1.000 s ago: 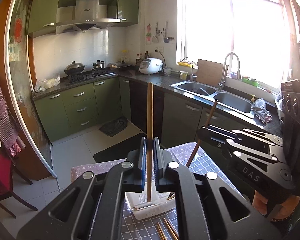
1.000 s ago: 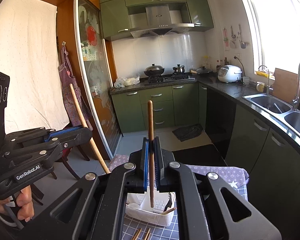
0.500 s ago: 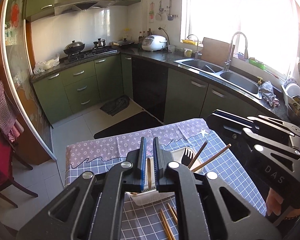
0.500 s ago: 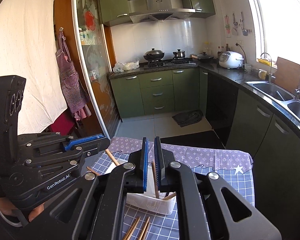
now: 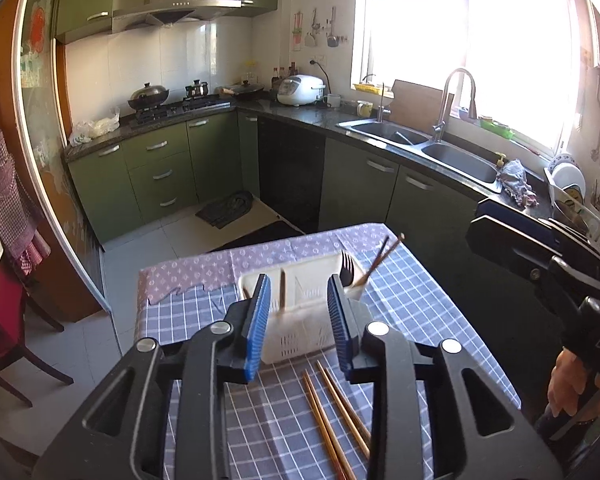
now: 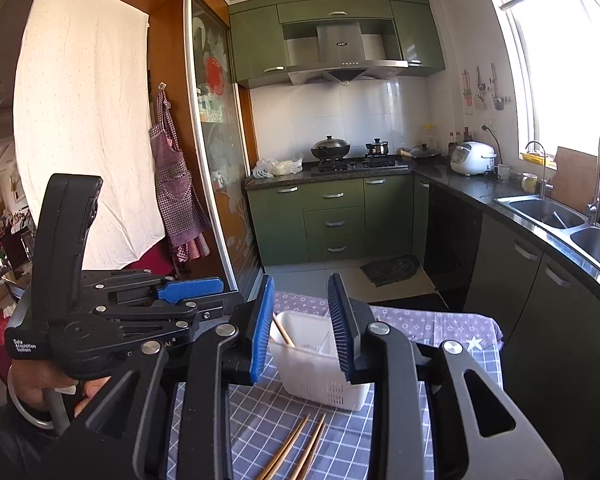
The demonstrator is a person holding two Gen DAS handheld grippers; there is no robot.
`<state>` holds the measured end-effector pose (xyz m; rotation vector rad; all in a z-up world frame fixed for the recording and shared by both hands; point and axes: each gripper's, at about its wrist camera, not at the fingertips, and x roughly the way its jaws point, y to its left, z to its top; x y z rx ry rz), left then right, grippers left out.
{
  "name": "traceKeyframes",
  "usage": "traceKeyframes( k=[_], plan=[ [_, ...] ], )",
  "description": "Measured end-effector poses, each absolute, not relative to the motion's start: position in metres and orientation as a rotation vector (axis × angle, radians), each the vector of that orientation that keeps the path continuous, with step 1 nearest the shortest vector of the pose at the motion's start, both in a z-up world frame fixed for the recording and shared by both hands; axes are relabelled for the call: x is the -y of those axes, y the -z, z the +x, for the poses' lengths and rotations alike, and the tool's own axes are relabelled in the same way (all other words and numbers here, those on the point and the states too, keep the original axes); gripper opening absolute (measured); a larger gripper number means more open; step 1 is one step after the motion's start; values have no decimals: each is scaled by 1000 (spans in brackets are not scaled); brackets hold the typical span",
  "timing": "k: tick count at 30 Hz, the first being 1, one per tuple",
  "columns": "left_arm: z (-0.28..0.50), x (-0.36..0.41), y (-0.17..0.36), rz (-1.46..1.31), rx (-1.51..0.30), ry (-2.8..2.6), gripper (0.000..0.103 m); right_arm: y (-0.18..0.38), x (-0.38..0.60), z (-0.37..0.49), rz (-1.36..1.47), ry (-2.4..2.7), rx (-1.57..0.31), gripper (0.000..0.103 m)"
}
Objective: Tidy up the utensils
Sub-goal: 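Grasp the red-tipped chopstick with the left gripper and lift it upright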
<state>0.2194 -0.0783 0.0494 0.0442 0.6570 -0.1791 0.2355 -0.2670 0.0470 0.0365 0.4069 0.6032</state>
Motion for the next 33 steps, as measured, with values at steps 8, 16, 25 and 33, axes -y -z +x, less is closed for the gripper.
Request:
traceKeyframes(
  k=[8,16,25,33],
  plan=[
    [216,69,71,-85,-965,205,35,83,301,230,99,-466,-699,46],
    [252,86,160,-101,-1183,183,23,157,325,233,163,-404,-864,46],
    [262,101,179,-53,-1222,150,23,165,329,241,183,-413,-886,46],
    [267,102,181,-24,-1233,117,23,168,328,245,202,-432,-904,47]
  ],
)
